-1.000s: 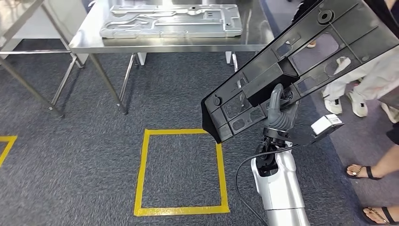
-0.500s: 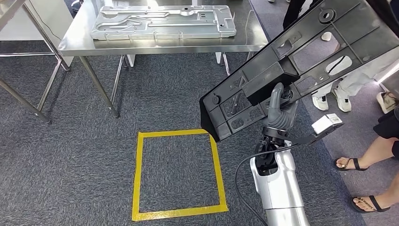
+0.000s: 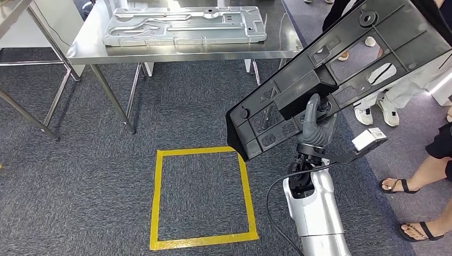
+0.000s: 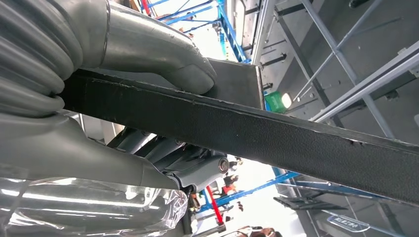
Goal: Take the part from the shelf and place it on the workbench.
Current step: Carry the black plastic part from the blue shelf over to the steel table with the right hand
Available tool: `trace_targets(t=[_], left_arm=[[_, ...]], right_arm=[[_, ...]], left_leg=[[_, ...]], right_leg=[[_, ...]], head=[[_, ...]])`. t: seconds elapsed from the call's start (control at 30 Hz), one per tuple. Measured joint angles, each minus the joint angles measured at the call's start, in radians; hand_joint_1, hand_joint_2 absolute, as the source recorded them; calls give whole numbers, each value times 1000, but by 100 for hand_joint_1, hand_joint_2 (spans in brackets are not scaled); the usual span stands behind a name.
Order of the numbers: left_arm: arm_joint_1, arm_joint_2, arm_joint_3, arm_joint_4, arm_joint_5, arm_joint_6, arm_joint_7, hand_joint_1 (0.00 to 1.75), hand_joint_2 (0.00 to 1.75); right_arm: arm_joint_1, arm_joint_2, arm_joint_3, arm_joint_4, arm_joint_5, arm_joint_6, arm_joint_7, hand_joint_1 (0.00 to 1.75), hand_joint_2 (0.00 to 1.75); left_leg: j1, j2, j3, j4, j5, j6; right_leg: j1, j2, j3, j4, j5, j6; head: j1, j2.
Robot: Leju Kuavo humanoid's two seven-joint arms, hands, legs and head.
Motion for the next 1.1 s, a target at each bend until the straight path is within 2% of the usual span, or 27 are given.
trace_targets(t=[0.17, 0.23, 0.27, 0.3, 0.37, 0.4, 0.43, 0.47, 0.5, 0.53, 0.57, 0.6, 0.73, 0.77, 0.8, 0.87, 0.9, 0.93, 0.97, 1.0, 1.03, 1.07, 1.1], left_arm=[[-2, 0, 0, 0, -3, -3, 0, 0, 175], [-3, -1, 0, 0, -6, -3, 0, 0, 175], [-3, -2, 0, 0, -7, -3, 0, 0, 175], [-2, -2, 0, 0, -9, -3, 0, 0, 175], [1, -2, 0, 0, -11, -3, 1, 0, 175], [2, -2, 0, 0, -12, -3, 1, 0, 175], [3, -2, 0, 0, -12, -3, 1, 0, 175], [3, -2, 0, 0, -13, -3, 1, 0, 175], [3, -2, 0, 0, -14, -3, 2, 0, 175], [3, -2, 0, 0, -14, -3, 2, 0, 175], [3, -2, 0, 0, -14, -3, 2, 0, 175], [2, -2, 0, 0, -14, -3, 3, 0, 175], [1, -1, 0, 0, -15, -2, 4, 0, 175], [1, -1, 0, 0, -16, -2, 4, 0, 175], [1, -1, 0, 0, -16, -2, 4, 0, 175], [2, -1, 1, 0, -17, -1, 4, 0, 175], [3, 0, 2, 0, -17, -1, 5, 0, 175], [5, 0, 4, 0, -17, 0, 6, 0, 175], [7, 1, 7, 0, -17, 0, 7, 0, 175], [9, 2, 9, 0, -17, 1, 8, 0, 175], [10, 3, 12, 0, -17, 1, 9, 0, 175], [11, 4, 14, 0, -17, 1, 9, 0, 175], [10, 5, 15, 0, -17, 2, 9, 0, 175]], right_arm=[[1, 0, 0, 1, 0, 0, 0, 175, 175], [0, 0, 0, -1, 0, 0, 0, 175, 175], [-2, -1, 0, -2, 0, 0, 0, 175, 175], [-3, -1, 0, -2, 0, 0, 0, 175, 175], [-1, -1, 0, 0, 0, 0, 0, 175, 175], [1, -2, 0, 1, 0, 0, 0, 175, 175], [3, -2, 0, 2, 0, 0, 0, 175, 175], [4, -3, 0, 3, 0, 0, 0, 175, 175], [3, -3, 0, 3, 0, 0, 0, 175, 175], [2, -3, 0, 3, 0, 0, 0, 175, 175], [1, -3, 0, 4, 0, 0, 0, 175, 175], [0, -3, 0, 4, 0, 0, 0, 175, 175], [-1, -4, 0, 4, 0, 0, 0, 175, 175], [-3, -4, 0, 4, 0, 0, 0, 175, 175], [-3, -4, 0, 4, 0, 0, 0, 175, 175], [-3, -4, 1, 7, 0, 0, 0, 175, 175], [-1, -4, 1, 9, 0, 0, 0, 175, 175], [0, -4, 1, 12, 0, 0, 0, 175, 175], [0, -4, 1, 13, 0, 0, 0, 175, 175], [0, -4, 1, 15, 0, 0, 0, 175, 175], [-1, -4, 1, 16, 0, 1, 0, 175, 175], [-4, -5, 1, 18, 0, 1, 0, 175, 175], [-6, -5, 1, 20, 2, 0, 1, 175, 175]], left_leg=[[1, 5, 3, -3, -1, 7], [7, 15, 14, -17, 0, 16], [11, 21, 19, -23, 1, 20], [10, 27, 22, -24, -1, 21], [9, 39, 25, -23, -7, 20], [9, 43, 28, -23, -11, 18], [9, 47, 32, -21, -15, 15], [10, 50, 37, -19, -21, 12], [10, 52, 43, -16, -29, 8], [9, 54, 47, -11, -37, 2], [7, 55, 50, -8, -44, -4], [5, 56, 51, -6, -51, -11], [9, 59, 57, 5, -72, -34], [10, 59, 42, 39, -87, -38], [11, 59, 14, 95, -108, -42], [11, 59, -78, 245, -149, -45], [11, 59, -117, 293, -148, -44], [10, 59, -139, 304, -126, -40], [7, 59, -140, 270, -80, -33], [3, 58, -126, 206, -24, -23], [-2, 58, -107, 146, 18, -11], [-8, 57, -88, 92, 46, 1], [-13, 56, -74, 59, 50, 11]], right_leg=[[-2, 4, 0, -1, -2, 8], [2, -26, -13, 29, -19, 12], [4, -50, -35, 73, -40, 12], [5, -74, -71, 138, -68, 12], [3, -94, -155, 278, -118, 13], [2, -96, -181, 314, -119, 14], [2, -98, -184, 307, -98, 13], [1, -100, -164, 259, -60, 12], [1, -102, -129, 182, -17, 10], [3, -105, -94, 111, 11, 8], [5, -107, -70, 61, 26, 3], [7, -107, -57, 35, 26, -3], [11, -99, -45, 32, 7, -33], [10, -99, -37, 30, 2, -39], [9, -99, -28, 29, -4, -45], [14, -98, -11, 29, -20, -53], [18, -97, -1, 29, -29, -55], [21, -94, 11, 29, -38, -56], [24, -92, 26, 29, -49, -56], [27, -90, 41, 29, -60, -57], [29, -89, 54, 27, -70, -56], [30, -87, 63, 25, -79, -53], [28, -88, 68, 22, -84, -48]], head=[[0, 0], [0, 0], [0, 0], [0, 0], [0, 0], [0, 0], [0, 0], [0, 0], [0, 0], [0, 0], [0, 0], [0, 0], [0, 0], [0, 0], [0, 0], [0, 0], [0, 0], [0, 0], [0, 0], [0, 0], [0, 0], [0, 0], [0, 0]])
